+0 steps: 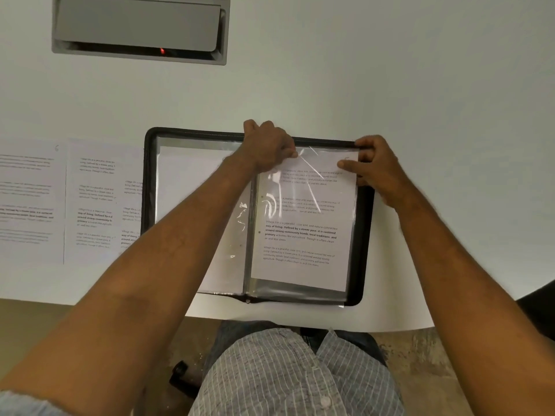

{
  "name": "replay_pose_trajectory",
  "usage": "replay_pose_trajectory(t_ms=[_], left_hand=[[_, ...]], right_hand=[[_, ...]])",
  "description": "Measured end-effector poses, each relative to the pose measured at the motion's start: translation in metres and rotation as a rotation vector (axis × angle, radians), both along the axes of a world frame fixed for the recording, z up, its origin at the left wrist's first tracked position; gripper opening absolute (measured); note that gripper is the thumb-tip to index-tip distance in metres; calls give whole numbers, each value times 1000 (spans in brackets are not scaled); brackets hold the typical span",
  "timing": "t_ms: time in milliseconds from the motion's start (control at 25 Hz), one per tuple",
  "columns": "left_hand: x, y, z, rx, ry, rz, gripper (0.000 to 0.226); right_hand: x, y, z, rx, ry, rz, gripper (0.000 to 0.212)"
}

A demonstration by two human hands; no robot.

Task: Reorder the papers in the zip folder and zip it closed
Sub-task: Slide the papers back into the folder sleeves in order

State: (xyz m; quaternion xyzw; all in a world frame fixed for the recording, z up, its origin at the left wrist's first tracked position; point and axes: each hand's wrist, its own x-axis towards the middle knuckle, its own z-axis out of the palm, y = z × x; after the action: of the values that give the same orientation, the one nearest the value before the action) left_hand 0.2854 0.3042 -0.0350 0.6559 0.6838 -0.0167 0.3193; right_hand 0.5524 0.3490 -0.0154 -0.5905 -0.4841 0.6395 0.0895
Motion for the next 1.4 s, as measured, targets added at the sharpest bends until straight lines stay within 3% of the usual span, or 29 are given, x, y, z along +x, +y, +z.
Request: replay_pose_trajectory(t_ms=[200, 360, 680, 1000, 1160, 1400], left_hand=[[9, -8, -3, 49, -73, 107, 19], [11, -6, -3, -7, -106, 167, 27], [-1, -2, -11, -30, -180, 193, 14], [-1, -8, -12, 30, -131, 159, 18], [7, -11, -15, 87, -39, 180, 7], [4, -19, -13, 192, -120, 191, 11]], right_hand=[[5, -62, -5, -17, 1, -249, 50], [13, -103, -15, -80, -10, -254, 50], [20, -133, -28, -115, -21, -216, 36], [28, -149, -32, -85, -76, -220, 25], [29, -158, -31, -84, -115, -251, 25], [21, -167, -8, -149, -32, -281, 22]])
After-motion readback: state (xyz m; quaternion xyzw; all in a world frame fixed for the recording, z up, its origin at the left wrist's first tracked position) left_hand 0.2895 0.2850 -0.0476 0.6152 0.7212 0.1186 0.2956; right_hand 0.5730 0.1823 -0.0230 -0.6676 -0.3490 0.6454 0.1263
